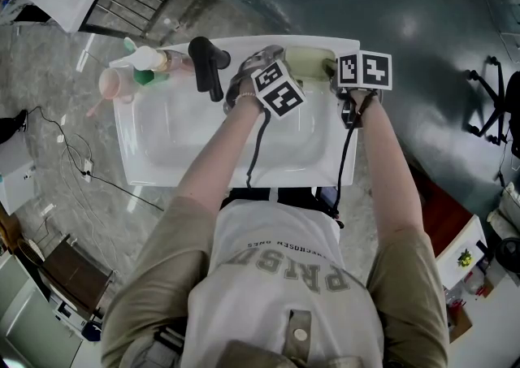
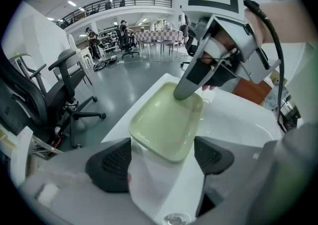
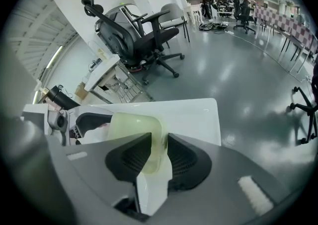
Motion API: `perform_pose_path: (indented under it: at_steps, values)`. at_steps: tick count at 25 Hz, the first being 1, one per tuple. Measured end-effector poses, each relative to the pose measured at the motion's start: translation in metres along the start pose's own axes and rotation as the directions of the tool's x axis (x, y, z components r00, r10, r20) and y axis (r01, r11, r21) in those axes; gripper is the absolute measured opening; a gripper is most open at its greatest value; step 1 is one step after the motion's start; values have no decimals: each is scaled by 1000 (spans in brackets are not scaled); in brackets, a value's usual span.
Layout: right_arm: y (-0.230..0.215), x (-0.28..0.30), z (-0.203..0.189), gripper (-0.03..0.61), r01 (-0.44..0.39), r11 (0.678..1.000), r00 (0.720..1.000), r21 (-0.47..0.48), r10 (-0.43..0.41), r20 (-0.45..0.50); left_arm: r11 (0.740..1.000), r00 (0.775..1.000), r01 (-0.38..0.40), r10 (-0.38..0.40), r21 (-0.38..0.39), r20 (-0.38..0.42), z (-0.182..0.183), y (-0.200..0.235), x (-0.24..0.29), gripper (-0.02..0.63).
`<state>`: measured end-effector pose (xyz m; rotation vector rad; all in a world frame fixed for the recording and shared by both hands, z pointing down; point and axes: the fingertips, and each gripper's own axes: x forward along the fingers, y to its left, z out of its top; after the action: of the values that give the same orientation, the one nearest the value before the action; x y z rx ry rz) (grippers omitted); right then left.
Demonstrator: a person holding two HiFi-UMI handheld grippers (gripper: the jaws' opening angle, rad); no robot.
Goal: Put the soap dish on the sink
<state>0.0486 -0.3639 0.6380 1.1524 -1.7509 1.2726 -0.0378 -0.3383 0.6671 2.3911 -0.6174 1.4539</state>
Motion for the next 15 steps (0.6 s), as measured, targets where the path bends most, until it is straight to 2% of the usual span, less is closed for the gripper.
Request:
perform_pose_path:
  at_steps: [6,9,15]
  values:
    - [-4,2,0,100,36,999,999,-21,-36,-14,1000,1000,-5,5,7,2,1,1,1,414]
    - [-7,3,-1,55,62,998,998,-28,-63,-21,1000,1000,-4,4,8,4,2,1,1,414]
    - [-8,3,-1,55,61,998,998,-27,-62,-19,1000,1000,-4,4,11,6,3,2,1,414]
